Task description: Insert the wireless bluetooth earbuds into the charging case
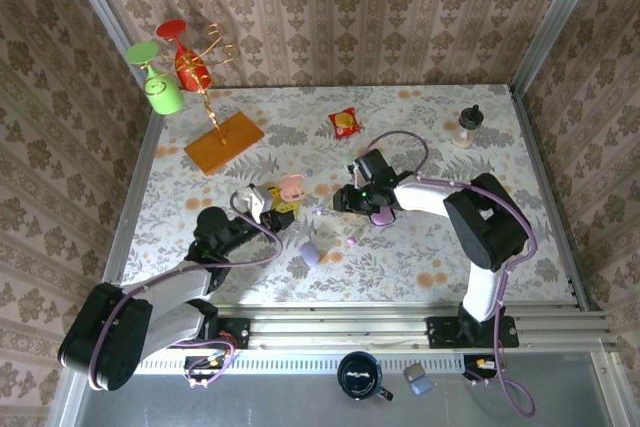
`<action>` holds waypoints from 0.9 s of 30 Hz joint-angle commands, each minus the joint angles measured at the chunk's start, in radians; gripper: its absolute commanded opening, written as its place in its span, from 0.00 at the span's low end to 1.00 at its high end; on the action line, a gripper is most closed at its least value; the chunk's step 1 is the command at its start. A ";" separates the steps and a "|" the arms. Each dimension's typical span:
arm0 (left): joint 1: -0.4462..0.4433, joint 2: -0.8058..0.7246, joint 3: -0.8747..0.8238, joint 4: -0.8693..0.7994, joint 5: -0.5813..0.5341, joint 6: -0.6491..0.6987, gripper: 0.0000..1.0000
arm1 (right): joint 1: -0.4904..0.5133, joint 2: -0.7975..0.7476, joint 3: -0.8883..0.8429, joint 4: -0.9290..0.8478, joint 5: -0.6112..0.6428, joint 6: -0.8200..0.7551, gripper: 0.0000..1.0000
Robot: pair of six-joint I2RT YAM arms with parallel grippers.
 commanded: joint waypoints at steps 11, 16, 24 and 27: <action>0.027 -0.055 -0.005 0.034 -0.042 -0.023 0.22 | 0.029 0.045 0.095 -0.007 -0.061 -0.061 0.46; 0.080 -0.083 -0.031 0.035 -0.051 -0.040 0.22 | 0.078 -0.080 0.075 -0.091 0.109 -0.145 0.47; 0.206 -0.215 -0.061 -0.076 -0.053 -0.066 0.23 | 0.140 -0.091 0.158 -0.336 0.467 -0.366 0.51; 0.220 -0.251 -0.066 -0.113 -0.063 -0.058 0.23 | 0.188 -0.026 0.239 -0.438 0.652 -0.453 0.49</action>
